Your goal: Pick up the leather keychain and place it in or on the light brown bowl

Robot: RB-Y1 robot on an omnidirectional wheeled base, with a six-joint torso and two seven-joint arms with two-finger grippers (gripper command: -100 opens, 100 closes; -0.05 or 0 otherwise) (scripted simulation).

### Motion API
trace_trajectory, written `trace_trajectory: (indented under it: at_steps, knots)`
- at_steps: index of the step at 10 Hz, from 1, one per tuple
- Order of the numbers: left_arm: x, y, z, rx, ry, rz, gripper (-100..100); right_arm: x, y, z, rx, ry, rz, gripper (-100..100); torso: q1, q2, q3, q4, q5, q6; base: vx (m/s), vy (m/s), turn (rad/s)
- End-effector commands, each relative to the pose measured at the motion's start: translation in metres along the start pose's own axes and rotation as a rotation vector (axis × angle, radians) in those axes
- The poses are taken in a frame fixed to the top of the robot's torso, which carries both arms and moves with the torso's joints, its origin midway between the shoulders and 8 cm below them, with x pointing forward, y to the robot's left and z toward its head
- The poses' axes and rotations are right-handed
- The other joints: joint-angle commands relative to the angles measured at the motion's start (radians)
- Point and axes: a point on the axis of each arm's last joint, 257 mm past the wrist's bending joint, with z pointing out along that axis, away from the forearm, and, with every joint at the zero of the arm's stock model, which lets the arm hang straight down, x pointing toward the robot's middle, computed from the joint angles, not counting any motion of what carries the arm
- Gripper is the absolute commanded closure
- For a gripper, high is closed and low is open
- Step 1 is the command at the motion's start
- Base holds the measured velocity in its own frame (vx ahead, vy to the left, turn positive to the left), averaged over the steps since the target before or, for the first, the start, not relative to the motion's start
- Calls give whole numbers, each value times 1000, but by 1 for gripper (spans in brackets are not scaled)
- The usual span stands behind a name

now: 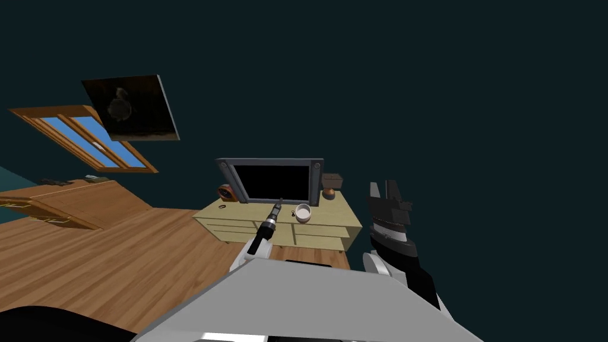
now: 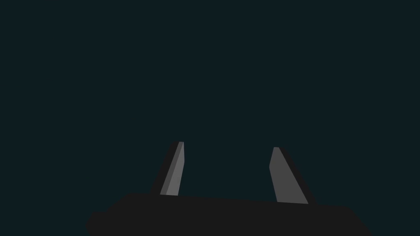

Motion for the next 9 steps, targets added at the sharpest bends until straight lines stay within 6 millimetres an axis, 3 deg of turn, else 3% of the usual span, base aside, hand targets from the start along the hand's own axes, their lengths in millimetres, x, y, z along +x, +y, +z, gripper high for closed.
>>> trace_trajectory:
  at_steps: [1,6,9]
  knots:
    - [11,24,0,-64,32,19,-100,0,0,0,0,0,0,0,0,0,0,0,0,0,32,10,-210]
    - [47,100,-12,-258,136,87,-100,0,0,0,0,0,0,0,0,-1,-1,0,0,0,45,12,-189]
    - [58,126,-19,-325,174,114,-100,0,0,0,0,0,0,0,0,0,0,0,0,-1,26,8,-97]
